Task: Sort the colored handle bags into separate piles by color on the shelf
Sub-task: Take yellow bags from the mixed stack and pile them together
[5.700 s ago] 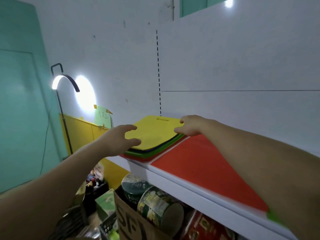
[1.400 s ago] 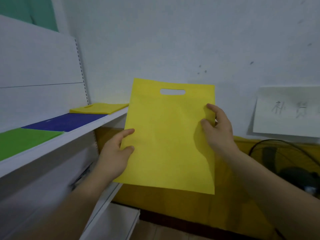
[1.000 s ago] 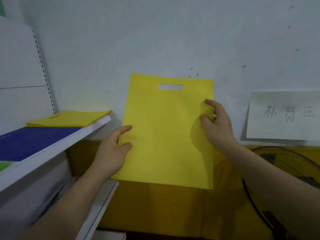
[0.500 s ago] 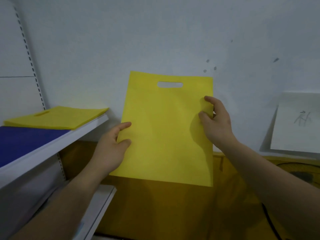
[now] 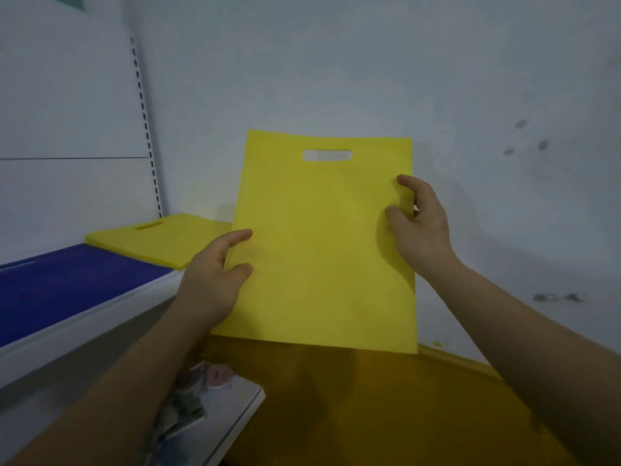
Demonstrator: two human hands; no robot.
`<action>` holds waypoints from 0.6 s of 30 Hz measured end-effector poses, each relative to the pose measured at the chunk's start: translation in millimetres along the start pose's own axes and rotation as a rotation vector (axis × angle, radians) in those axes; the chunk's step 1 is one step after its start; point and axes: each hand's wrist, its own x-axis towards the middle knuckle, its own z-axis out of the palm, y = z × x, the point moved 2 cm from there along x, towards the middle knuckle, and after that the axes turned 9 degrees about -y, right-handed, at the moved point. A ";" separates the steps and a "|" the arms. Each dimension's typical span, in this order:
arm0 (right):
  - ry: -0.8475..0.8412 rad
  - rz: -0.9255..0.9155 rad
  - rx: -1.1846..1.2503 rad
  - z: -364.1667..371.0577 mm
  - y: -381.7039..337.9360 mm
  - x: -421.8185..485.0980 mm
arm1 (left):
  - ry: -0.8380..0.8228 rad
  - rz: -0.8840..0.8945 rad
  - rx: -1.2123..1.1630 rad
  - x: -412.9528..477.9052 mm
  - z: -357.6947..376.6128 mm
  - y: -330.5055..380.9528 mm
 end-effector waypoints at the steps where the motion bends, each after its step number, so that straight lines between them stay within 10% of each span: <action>1: -0.013 -0.011 0.009 11.1 0.6 8.0 | 0.020 -0.005 0.032 4.2 -7.1 -2.3; 18: -0.328 -0.223 0.038 228.8 -29.9 139.1 | 0.302 -0.215 0.170 56.2 -133.4 -52.4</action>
